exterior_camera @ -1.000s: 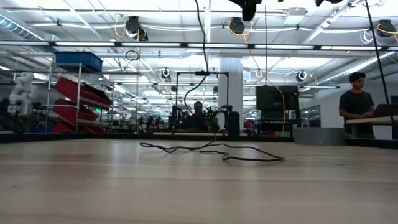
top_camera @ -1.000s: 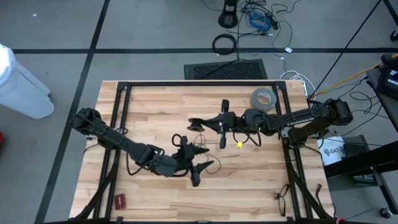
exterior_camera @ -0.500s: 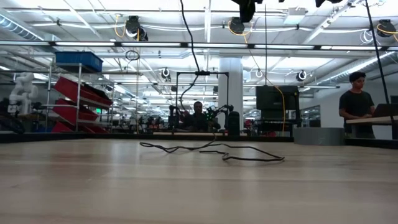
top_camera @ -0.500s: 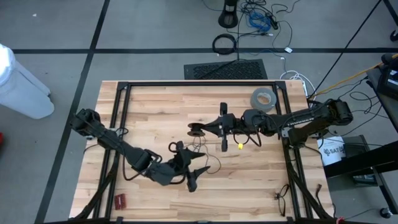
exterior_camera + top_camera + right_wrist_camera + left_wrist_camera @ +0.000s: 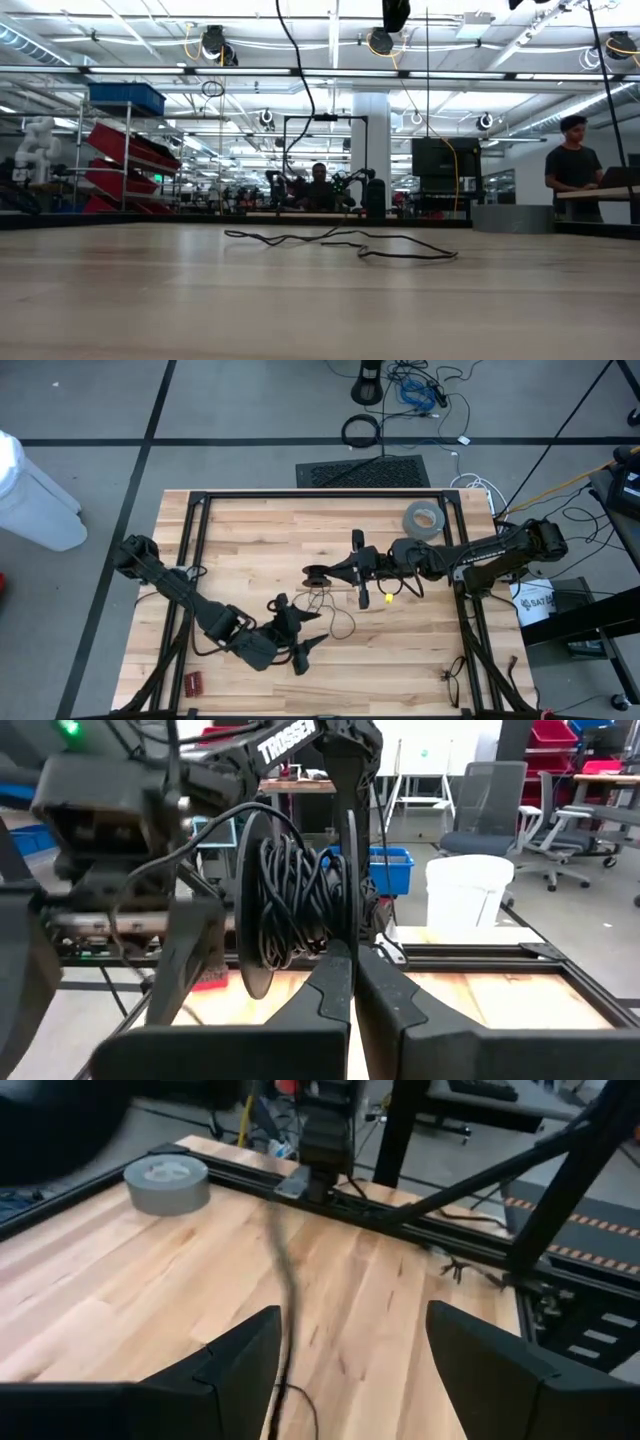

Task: Coil cords
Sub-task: Coil the black wire onto the spool

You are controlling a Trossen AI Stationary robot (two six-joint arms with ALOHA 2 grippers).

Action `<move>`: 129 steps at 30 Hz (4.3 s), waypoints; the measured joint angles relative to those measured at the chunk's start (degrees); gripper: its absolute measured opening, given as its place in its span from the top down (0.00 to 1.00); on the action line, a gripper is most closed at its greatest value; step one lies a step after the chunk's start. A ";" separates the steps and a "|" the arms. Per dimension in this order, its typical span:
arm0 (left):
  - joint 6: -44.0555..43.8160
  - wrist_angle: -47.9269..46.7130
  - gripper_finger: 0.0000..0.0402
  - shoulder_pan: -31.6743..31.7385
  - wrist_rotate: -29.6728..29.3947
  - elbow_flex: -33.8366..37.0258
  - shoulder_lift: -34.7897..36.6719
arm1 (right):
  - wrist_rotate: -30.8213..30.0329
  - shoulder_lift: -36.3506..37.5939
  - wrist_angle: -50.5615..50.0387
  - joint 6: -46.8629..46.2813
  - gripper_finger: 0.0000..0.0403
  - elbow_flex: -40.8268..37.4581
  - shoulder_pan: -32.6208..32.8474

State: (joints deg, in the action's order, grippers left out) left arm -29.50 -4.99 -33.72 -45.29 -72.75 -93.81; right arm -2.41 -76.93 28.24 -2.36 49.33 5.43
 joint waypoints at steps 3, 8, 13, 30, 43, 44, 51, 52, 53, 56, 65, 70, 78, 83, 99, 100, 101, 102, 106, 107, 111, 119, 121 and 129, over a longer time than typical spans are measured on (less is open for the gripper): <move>1.12 -0.65 0.36 -0.90 -1.62 0.00 0.65 | -0.03 0.00 -0.66 -0.01 1.00 0.01 0.40; 4.61 -0.22 0.36 -2.89 -4.59 0.00 1.32 | -0.20 0.00 -1.54 -0.01 1.00 0.01 1.07; 4.51 -0.46 0.36 -3.80 -4.86 -0.02 1.30 | -0.24 0.00 -1.29 -0.01 1.00 -0.01 1.12; 14.75 2.21 0.90 -2.50 -14.78 -2.08 3.96 | -3.83 0.00 1.13 2.03 1.00 -0.01 -0.44; 20.20 3.29 0.99 8.66 -0.74 -9.14 3.82 | -5.28 -1.77 2.39 2.57 1.00 0.01 -0.59; 19.37 3.45 0.99 9.50 0.61 -9.14 3.45 | -5.27 -1.77 2.56 2.37 1.00 0.00 -0.59; 15.83 3.55 1.00 10.64 4.67 -9.09 0.26 | -5.41 -1.77 2.70 1.07 1.00 0.00 -0.59; 15.87 3.47 0.99 10.29 4.69 -9.09 0.20 | -5.36 -1.77 2.66 0.95 1.00 -0.01 -0.59; 15.86 3.37 0.98 10.05 4.76 -9.09 0.15 | -5.34 -1.77 2.61 0.90 1.00 -0.01 -0.59; 15.05 3.18 0.93 9.55 4.85 -9.09 0.14 | -5.11 -1.77 2.68 0.90 1.00 0.01 -0.54; 10.58 -0.06 0.66 10.54 6.05 -9.09 -0.14 | -5.37 -1.77 2.42 0.53 1.00 -0.01 -0.65; 10.28 -2.24 0.57 8.55 4.33 -9.08 -0.22 | -4.71 -1.75 1.50 -0.19 1.00 -0.01 -0.52; 8.35 -4.31 0.55 5.20 2.63 -9.07 -0.21 | -3.25 -1.75 0.12 -2.69 1.00 -0.01 -0.38; 4.66 -8.31 0.55 4.21 -0.11 -9.07 -0.21 | -3.10 -1.75 0.97 -3.01 1.00 -0.01 0.36; -0.26 -10.08 0.55 2.58 -2.94 -6.43 -1.37 | -1.92 -1.73 3.30 -4.07 1.00 -0.01 1.80; -0.21 -10.52 0.55 2.08 -3.03 -6.43 -1.33 | -1.62 -1.73 3.27 -4.08 1.00 -0.01 1.86; -0.01 -11.57 0.55 1.58 -3.17 -6.43 -1.21 | -1.60 -1.73 3.27 -4.08 1.00 -0.01 2.06; 0.08 -13.20 0.55 1.12 -3.11 -6.43 -1.10 | -1.56 -1.69 3.27 -4.08 1.00 -0.01 2.20; -1.65 -21.32 0.55 0.30 -1.09 -6.43 0.08 | -1.52 -1.21 2.53 -4.10 1.00 -0.01 2.99; -2.69 -23.24 0.55 0.24 0.20 -6.45 0.25 | -1.52 -1.03 2.46 -4.09 1.00 -0.01 3.22; -4.47 -28.67 0.55 -0.45 2.97 -6.47 0.14 | -1.54 -0.01 2.55 -4.08 1.00 -0.01 3.76; 3.04 -17.06 0.55 -1.92 -3.07 -0.13 -0.51 | 1.01 0.59 2.79 -4.10 1.00 -0.01 4.04; 3.96 -7.80 0.55 -1.25 -5.80 4.83 -0.52 | 1.41 0.63 3.79 -4.10 1.00 -0.01 3.61; 30.68 48.51 0.55 -2.71 -17.87 22.58 -1.22 | 1.38 6.04 -0.03 -3.82 1.00 0.01 2.28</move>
State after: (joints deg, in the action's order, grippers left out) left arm 1.18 43.51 -36.43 -63.16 -50.18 -95.03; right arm -1.03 -70.89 28.21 -6.17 49.34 7.70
